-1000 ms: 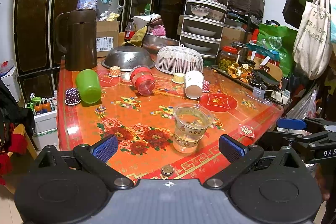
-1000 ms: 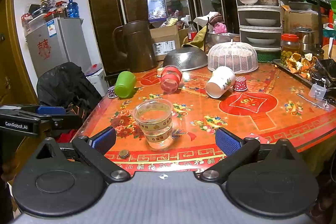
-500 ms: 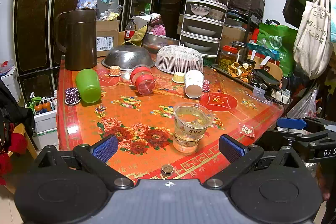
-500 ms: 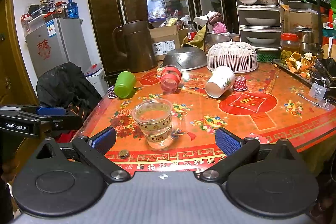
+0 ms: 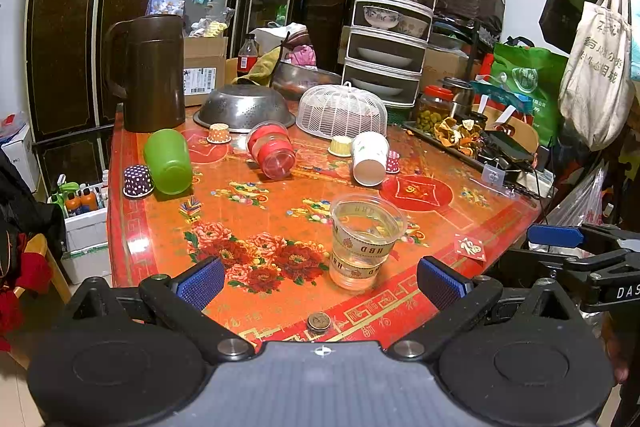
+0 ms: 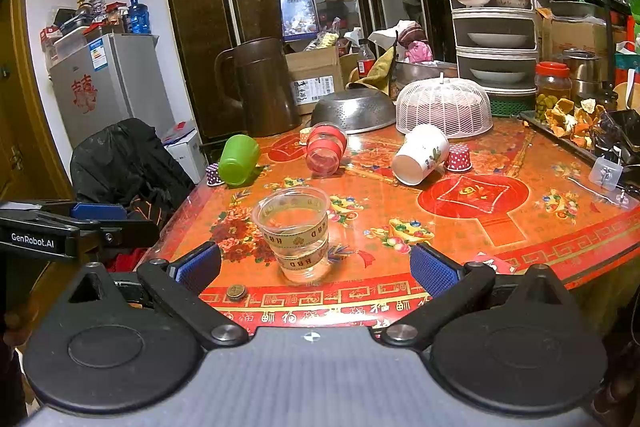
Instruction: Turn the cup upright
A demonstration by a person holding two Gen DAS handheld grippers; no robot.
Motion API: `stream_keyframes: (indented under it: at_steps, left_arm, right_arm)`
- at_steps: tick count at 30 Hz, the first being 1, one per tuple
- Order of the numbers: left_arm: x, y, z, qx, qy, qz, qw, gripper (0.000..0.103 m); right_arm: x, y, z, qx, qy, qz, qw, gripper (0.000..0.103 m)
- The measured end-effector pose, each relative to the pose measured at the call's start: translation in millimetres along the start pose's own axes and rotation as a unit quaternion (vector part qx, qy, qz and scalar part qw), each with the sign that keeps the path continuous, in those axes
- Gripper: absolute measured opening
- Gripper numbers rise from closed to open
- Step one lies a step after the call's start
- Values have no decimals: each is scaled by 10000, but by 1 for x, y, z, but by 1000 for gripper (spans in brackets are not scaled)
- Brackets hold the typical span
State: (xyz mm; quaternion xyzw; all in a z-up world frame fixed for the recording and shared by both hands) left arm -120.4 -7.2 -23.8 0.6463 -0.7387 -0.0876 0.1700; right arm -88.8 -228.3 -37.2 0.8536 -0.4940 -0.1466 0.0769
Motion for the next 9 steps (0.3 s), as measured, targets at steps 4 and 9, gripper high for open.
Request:
stream_keyframes:
  at_steps: [4,9]
  left_arm:
    - [0,0,0,15,-15,10,10000,103]
    - [2,0,4,86,-48,-37,9999,103]
  right_arm:
    - [0,0,0,-1,1,-2,10000,102]
    - [0,0,0,-5,-8,-10,10000,102]
Point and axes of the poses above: each gripper's, at about its wrist camera, not at the fingertips, and y roughly against the way its jaws point, x to its right, z to its underside, the point moved 2 cm from there along -y, roughly the way its jaws point, and after that the axes turned 10 degrees about x, right-handed, at the moved point
